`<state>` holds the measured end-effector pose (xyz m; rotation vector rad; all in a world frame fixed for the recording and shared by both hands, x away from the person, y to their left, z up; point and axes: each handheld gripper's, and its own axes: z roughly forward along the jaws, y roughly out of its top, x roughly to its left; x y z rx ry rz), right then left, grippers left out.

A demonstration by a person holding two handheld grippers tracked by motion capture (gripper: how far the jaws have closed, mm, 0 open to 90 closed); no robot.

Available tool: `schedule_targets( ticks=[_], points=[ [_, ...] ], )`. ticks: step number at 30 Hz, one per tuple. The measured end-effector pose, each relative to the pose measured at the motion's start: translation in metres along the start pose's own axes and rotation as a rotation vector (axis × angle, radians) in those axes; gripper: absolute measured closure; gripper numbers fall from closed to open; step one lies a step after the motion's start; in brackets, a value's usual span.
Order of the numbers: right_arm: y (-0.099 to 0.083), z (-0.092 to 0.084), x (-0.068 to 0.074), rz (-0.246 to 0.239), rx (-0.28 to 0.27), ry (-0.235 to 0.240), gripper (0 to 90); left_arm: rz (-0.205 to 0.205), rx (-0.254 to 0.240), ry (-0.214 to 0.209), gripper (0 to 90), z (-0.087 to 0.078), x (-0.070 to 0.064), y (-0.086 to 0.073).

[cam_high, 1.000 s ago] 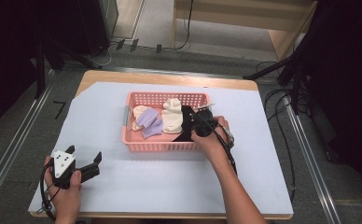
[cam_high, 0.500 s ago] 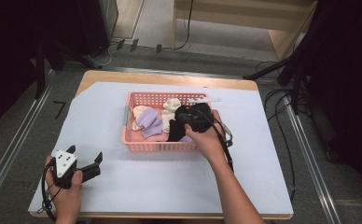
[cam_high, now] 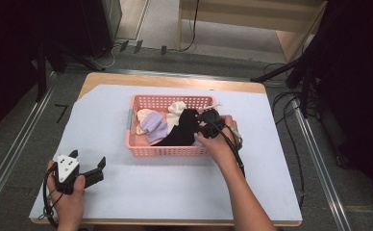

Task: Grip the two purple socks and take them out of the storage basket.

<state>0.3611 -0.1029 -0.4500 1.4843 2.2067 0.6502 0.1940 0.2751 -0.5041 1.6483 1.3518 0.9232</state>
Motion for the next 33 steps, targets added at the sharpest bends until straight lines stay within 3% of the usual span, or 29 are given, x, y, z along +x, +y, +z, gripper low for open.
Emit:
schedule_targets(
  ticks=[5, 7, 10, 11, 13, 14, 17, 19, 22, 26, 33],
  points=[
    [-0.002, 0.012, 0.004, -0.078, 0.036, -0.043, 62.0, 0.003, -0.006, 0.002, 7.5, 0.000, 0.000, 0.000],
    [-0.002, 0.013, 0.006, -0.085, 0.047, -0.048, 61.2, 0.000, -0.007, 0.000, 7.5, 0.000, -0.001, 0.000],
    [-0.004, 0.022, 0.011, -0.147, 0.099, -0.060, 61.4, -0.002, -0.010, 0.000, 7.5, -0.001, -0.001, 0.000],
    [-0.004, 0.025, 0.012, -0.170, 0.113, -0.077, 66.6, -0.003, -0.009, 0.001, 7.5, -0.001, -0.001, -0.001],
    [-0.004, 0.026, 0.012, -0.169, 0.115, -0.085, 70.7, -0.006, -0.009, 0.001, 7.5, -0.001, -0.001, -0.001],
    [-0.004, 0.026, 0.012, -0.185, 0.122, -0.107, 78.3, -0.007, -0.009, 0.001, 7.5, -0.001, -0.001, -0.001],
    [-0.005, 0.025, 0.009, -0.186, 0.123, -0.103, 89.2, -0.007, -0.008, 0.002, 7.5, -0.001, 0.000, 0.000],
    [-0.005, 0.022, 0.004, -0.153, 0.108, -0.060, 90.0, -0.005, -0.007, 0.001, 7.5, -0.001, 0.000, 0.000],
    [-0.006, 0.016, -0.006, -0.075, 0.040, 0.042, 90.0, 0.001, -0.007, 0.001, 7.5, 0.000, 0.000, 0.000],
    [-0.006, 0.001, -0.011, -0.028, -0.063, 0.086, 90.0, 0.008, 0.000, 0.004, 7.5, 0.000, -0.001, 0.000],
    [0.001, -0.026, -0.014, -0.001, -0.221, 0.160, 90.0, 0.010, -0.002, 0.007, 7.5, 0.000, -0.002, 0.000]
  ],
)
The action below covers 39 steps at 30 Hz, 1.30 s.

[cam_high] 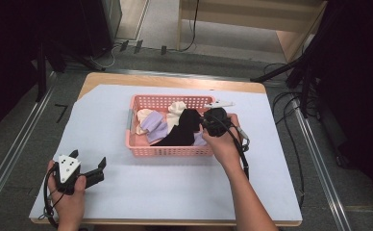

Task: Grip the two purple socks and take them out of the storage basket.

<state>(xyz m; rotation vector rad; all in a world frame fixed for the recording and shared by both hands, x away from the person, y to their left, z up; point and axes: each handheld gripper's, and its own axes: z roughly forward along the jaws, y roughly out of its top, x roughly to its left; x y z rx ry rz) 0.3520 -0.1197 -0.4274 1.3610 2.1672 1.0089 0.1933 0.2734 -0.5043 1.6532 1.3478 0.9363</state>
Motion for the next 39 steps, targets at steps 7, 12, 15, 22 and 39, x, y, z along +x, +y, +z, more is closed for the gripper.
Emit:
schedule_targets(
  ticks=[7, 12, 15, 22, 39],
  points=[
    [0.004, -0.001, 0.002, -0.032, 0.041, -0.011, 85.0, 0.002, 0.001, 0.001, 7.5, 0.000, 0.000, 0.000],
    [-0.011, 0.028, 0.002, -0.070, 0.192, -0.111, 64.9, 0.000, 0.004, -0.003, 7.5, 0.000, 0.001, 0.000],
    [-0.012, 0.033, 0.003, -0.091, 0.229, -0.138, 63.5, -0.002, 0.003, -0.002, 7.5, 0.000, 0.000, 0.000],
    [-0.017, 0.046, 0.016, -0.111, 0.301, -0.103, 67.1, 0.000, 0.005, -0.002, 7.6, 0.000, 0.000, 0.000],
    [-0.014, 0.068, 0.021, -0.032, 0.474, -0.036, 87.9, 0.026, 0.010, -0.010, 7.6, 0.001, -0.001, 0.000]
  ],
)
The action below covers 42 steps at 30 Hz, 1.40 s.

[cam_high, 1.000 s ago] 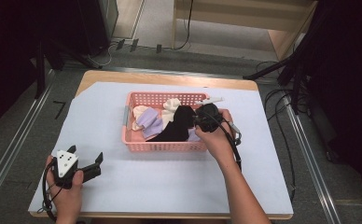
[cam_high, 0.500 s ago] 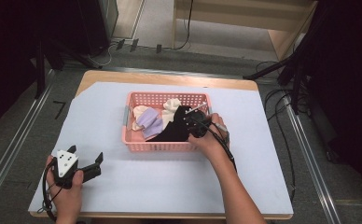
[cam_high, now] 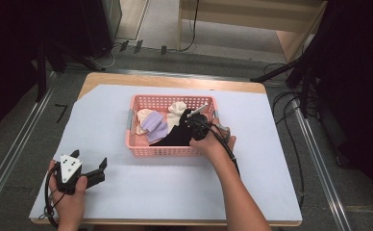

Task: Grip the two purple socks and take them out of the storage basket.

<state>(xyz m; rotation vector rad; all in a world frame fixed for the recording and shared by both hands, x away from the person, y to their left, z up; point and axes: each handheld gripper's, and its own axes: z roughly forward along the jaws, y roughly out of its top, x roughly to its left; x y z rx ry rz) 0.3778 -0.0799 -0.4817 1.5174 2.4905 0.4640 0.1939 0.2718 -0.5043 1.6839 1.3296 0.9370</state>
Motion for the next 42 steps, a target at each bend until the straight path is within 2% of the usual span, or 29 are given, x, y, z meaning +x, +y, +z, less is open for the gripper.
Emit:
schedule_targets(
  ticks=[2, 3, 4, 6, 7, 8, 10, 15, 21, 26, 31, 36, 42],
  points=[
    [0.000, -0.002, -0.005, 0.041, 0.003, 0.040, 88.7, -0.006, 0.000, 0.001, 7.6, 0.000, 0.000, 0.000],
    [0.000, -0.005, -0.010, 0.071, -0.018, 0.078, 88.8, -0.011, -0.006, 0.000, 7.6, 0.000, 0.000, 0.000],
    [-0.002, -0.010, -0.015, 0.107, -0.095, 0.127, 89.0, -0.014, -0.006, -0.002, 7.5, 0.000, 0.001, 0.000],
    [-0.005, -0.018, -0.021, 0.147, -0.179, 0.189, 89.2, -0.016, 0.002, -0.001, 7.6, 0.000, 0.001, 0.000],
    [-0.007, -0.024, -0.023, 0.159, -0.214, 0.196, 89.3, -0.017, 0.006, -0.001, 7.6, 0.001, 0.001, 0.000],
    [-0.007, -0.030, -0.025, 0.154, -0.253, 0.174, 89.3, -0.015, 0.005, 0.001, 7.5, 0.001, 0.001, 0.000],
    [-0.008, -0.041, -0.026, 0.165, -0.308, 0.171, 89.3, -0.011, 0.006, 0.002, 7.6, 0.001, 0.000, 0.000],
    [-0.010, -0.062, -0.027, 0.151, -0.408, 0.161, 89.3, -0.014, 0.003, 0.003, 7.6, 0.001, 0.000, 0.000],
    [-0.012, -0.081, -0.025, 0.110, -0.543, 0.180, 89.3, -0.009, 0.004, 0.004, 7.6, 0.000, 0.000, 0.000],
    [-0.013, -0.096, -0.024, 0.065, -0.675, 0.164, 89.2, -0.004, 0.006, 0.005, 7.6, 0.001, 0.000, 0.000],
    [-0.014, -0.106, -0.022, 0.049, -0.830, 0.197, 89.2, -0.002, 0.009, 0.005, 7.6, 0.001, 0.000, 0.000],
    [-0.008, -0.122, -0.012, -0.009, -0.917, 0.200, 89.1, 0.001, 0.007, 0.008, 7.6, 0.001, -0.001, 0.000],
    [0.003, -0.143, -0.002, -0.021, -1.005, 0.220, 89.1, 0.001, 0.012, 0.003, 7.6, 0.000, 0.000, 0.000]
  ],
)
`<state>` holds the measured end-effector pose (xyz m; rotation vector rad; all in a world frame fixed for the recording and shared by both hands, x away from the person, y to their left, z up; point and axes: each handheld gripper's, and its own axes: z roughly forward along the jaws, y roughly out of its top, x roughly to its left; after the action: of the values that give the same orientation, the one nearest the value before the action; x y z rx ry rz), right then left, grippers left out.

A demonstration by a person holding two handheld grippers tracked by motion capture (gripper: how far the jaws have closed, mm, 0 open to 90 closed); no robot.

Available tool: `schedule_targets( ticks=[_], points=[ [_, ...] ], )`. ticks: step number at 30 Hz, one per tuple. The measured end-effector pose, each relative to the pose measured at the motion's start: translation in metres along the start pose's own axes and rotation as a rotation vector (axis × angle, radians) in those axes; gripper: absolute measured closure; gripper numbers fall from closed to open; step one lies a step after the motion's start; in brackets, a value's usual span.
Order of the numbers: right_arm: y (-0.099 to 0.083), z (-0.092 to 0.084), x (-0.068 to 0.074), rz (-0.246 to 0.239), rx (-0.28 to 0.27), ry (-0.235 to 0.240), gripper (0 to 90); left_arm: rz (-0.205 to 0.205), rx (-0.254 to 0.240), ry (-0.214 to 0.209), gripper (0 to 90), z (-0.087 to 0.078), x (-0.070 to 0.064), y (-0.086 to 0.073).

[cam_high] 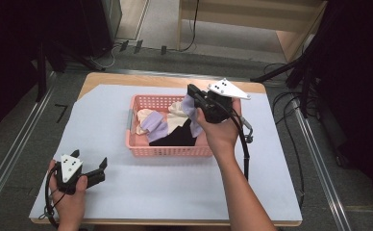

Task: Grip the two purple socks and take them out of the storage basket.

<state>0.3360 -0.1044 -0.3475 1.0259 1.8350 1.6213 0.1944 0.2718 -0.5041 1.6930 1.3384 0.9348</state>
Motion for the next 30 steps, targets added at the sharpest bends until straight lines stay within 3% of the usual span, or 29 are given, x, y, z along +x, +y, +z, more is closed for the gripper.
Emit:
schedule_targets(
  ticks=[3, 6, 9, 13, 17, 21, 24, 27, 30],
  points=[
    [0.008, 0.000, 0.005, -0.001, -0.032, 0.026, 89.0, -0.002, -0.003, 0.002, 7.6, 0.000, 0.000, 0.000],
    [0.007, 0.007, 0.007, -0.005, -0.004, 0.042, 88.8, -0.004, -0.005, 0.001, 7.6, 0.001, 0.000, 0.000],
    [-0.012, 0.019, -0.001, 0.010, 0.092, 0.006, 88.3, -0.006, -0.006, 0.001, 7.6, 0.000, 0.000, 0.000],
    [-0.050, 0.033, -0.016, 0.064, 0.320, -0.062, 84.8, -0.010, 0.003, 0.000, 7.6, 0.001, 0.000, 0.000],
    [-0.074, 0.041, -0.023, 0.122, 0.490, -0.126, 68.8, 0.013, 0.018, 0.009, 7.6, 0.003, -0.002, 0.001],
    [-0.086, 0.049, -0.019, 0.119, 0.596, -0.220, 47.2, 0.022, 0.021, 0.014, 7.6, 0.003, -0.003, 0.001],
    [-0.094, 0.054, -0.018, 0.114, 0.680, -0.270, 46.6, 0.025, 0.015, 0.015, 7.6, 0.003, -0.004, 0.001],
    [-0.093, 0.051, -0.019, 0.109, 0.687, -0.313, 47.4, 0.028, 0.012, 0.012, 7.6, 0.002, -0.004, 0.001],
    [-0.096, 0.049, -0.023, 0.144, 0.725, -0.313, 47.1, 0.027, 0.009, 0.011, 7.7, 0.002, -0.004, 0.000]
  ],
)
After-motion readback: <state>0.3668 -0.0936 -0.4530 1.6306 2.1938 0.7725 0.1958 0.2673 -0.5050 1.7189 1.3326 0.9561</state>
